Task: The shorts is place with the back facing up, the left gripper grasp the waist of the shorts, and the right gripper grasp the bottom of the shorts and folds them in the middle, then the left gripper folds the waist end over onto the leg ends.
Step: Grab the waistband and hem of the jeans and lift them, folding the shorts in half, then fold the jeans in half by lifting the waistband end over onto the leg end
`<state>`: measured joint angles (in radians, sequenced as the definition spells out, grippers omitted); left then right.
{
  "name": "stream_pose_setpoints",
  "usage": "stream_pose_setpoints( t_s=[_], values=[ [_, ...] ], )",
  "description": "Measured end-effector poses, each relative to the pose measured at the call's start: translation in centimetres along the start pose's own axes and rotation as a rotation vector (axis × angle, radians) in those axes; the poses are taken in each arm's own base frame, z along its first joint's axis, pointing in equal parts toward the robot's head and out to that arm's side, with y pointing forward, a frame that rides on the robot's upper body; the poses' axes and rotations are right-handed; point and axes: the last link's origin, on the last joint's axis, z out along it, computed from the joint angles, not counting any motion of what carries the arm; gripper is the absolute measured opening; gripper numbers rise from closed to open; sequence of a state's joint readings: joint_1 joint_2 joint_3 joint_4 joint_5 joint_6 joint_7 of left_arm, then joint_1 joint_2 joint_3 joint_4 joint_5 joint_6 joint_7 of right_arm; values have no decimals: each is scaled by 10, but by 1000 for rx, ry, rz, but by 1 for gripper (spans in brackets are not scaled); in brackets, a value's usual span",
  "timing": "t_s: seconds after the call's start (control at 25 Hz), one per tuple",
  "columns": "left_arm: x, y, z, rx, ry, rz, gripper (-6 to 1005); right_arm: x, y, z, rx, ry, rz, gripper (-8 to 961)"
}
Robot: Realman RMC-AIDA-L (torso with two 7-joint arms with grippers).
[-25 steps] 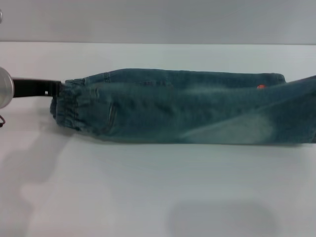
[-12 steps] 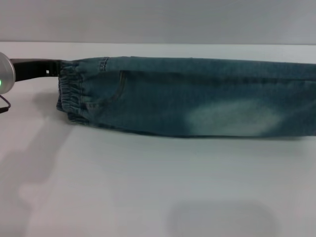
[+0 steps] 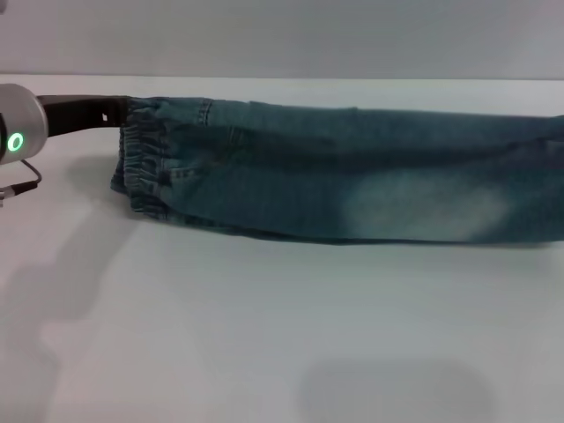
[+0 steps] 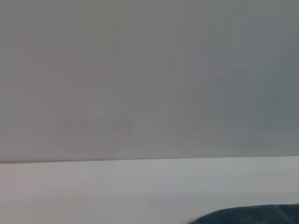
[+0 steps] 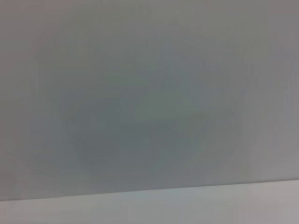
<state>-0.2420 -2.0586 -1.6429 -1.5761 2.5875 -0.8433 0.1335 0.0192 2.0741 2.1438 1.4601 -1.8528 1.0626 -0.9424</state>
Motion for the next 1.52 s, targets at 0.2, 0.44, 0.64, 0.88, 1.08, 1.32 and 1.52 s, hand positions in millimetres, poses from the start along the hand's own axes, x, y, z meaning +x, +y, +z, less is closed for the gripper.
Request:
stream_pose_setpoints(
  t_s=[0.2, 0.44, 0.64, 0.88, 1.08, 1.32, 1.52],
  values=[
    [-2, 7, 17, -20, -3, 59, 99, 6, -12, 10, 13, -36, -10, 28],
    [-4, 13, 50, -4, 110, 105, 119, 24, -44, 31, 77, -101, -24, 40],
    [0, 16, 60, -5, 117, 117, 154, 31, -54, 35, 102, -107, -45, 157],
    [2, 17, 55, -10, 126, 112, 280, 34, -46, 31, 77, -110, -153, 389],
    [0, 15, 54, -7, 118, 114, 434, 52, -26, 36, 11, -225, -315, 610],
    [-6, 9, 53, -1, 65, 93, 768, 75, 0, 55, -18, -313, -450, 686],
    [-8, 0, 49, 6, 6, 55, 848, 94, 29, 83, -111, -277, -511, 607]
  ],
)
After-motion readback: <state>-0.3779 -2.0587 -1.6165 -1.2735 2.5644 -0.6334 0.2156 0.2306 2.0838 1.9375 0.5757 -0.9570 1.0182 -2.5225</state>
